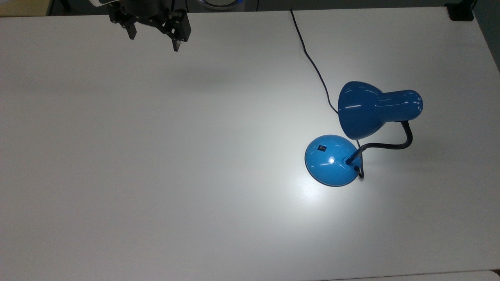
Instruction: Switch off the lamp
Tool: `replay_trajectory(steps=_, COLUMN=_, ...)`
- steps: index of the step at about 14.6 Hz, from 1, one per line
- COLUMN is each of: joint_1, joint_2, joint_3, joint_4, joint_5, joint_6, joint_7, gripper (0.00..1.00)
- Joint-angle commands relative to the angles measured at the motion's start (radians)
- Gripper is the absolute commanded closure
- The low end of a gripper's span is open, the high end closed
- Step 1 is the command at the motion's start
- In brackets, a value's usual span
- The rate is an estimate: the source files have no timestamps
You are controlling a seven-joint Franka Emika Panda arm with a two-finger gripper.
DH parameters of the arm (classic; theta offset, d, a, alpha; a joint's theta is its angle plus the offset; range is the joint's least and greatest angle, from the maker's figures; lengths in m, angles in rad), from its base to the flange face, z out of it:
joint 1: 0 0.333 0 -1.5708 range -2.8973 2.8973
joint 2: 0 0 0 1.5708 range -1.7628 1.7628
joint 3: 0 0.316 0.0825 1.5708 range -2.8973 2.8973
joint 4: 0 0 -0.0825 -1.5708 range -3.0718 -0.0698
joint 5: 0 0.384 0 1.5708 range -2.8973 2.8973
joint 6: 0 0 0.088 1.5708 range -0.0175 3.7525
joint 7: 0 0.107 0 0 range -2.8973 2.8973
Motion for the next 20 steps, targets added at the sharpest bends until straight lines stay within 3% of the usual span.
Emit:
replay_trajectory(steps=1, joint_1=0.0, joint_2=-0.015, joint_3=-0.026, joint_4=0.005, joint_5=0.058, joint_6=-0.033, joint_7=-0.033, gripper=0.0)
replay_trajectory(steps=6, joint_1=0.001, joint_2=-0.003, joint_3=-0.029, joint_4=0.005, joint_5=0.084, joint_6=-0.004, joint_7=-0.042, gripper=0.0)
replay_trajectory(steps=9, joint_1=-0.023, joint_2=-0.017, joint_3=-0.045, joint_4=0.004, joint_5=0.113, joint_6=0.007, joint_7=-0.215, gripper=0.0)
replay_trajectory(steps=11, joint_1=-0.023, joint_2=-0.046, joint_3=-0.048, joint_4=-0.007, joint_5=0.156, joint_6=0.016, joint_7=-0.289, gripper=0.26)
replay_trajectory(steps=12, joint_1=-0.017, joint_2=-0.055, joint_3=-0.046, joint_4=-0.025, joint_5=0.158, joint_6=0.031, joint_7=-0.33, gripper=0.44)
replay_trajectory(steps=13, joint_1=-0.006, joint_2=-0.076, joint_3=-0.04, joint_4=-0.074, joint_5=0.164, joint_6=0.074, joint_7=-0.411, gripper=0.73)
replay_trajectory(steps=14, joint_1=0.015, joint_2=-0.09, joint_3=-0.039, joint_4=-0.112, joint_5=0.176, joint_6=0.111, joint_7=-0.47, gripper=0.94)
replay_trajectory(steps=15, joint_1=0.052, joint_2=-0.105, joint_3=-0.039, joint_4=-0.169, joint_5=0.216, joint_6=0.169, joint_7=-0.536, gripper=1.0)
replay_trajectory(steps=18, joint_1=0.122, joint_2=-0.092, joint_3=-0.039, joint_4=-0.228, joint_5=0.328, joint_6=0.295, joint_7=-0.744, gripper=1.0)
replay_trajectory(steps=20, joint_1=0.156, joint_2=-0.087, joint_3=-0.039, joint_4=-0.257, joint_5=0.456, joint_6=0.345, joint_7=-0.907, gripper=1.0)
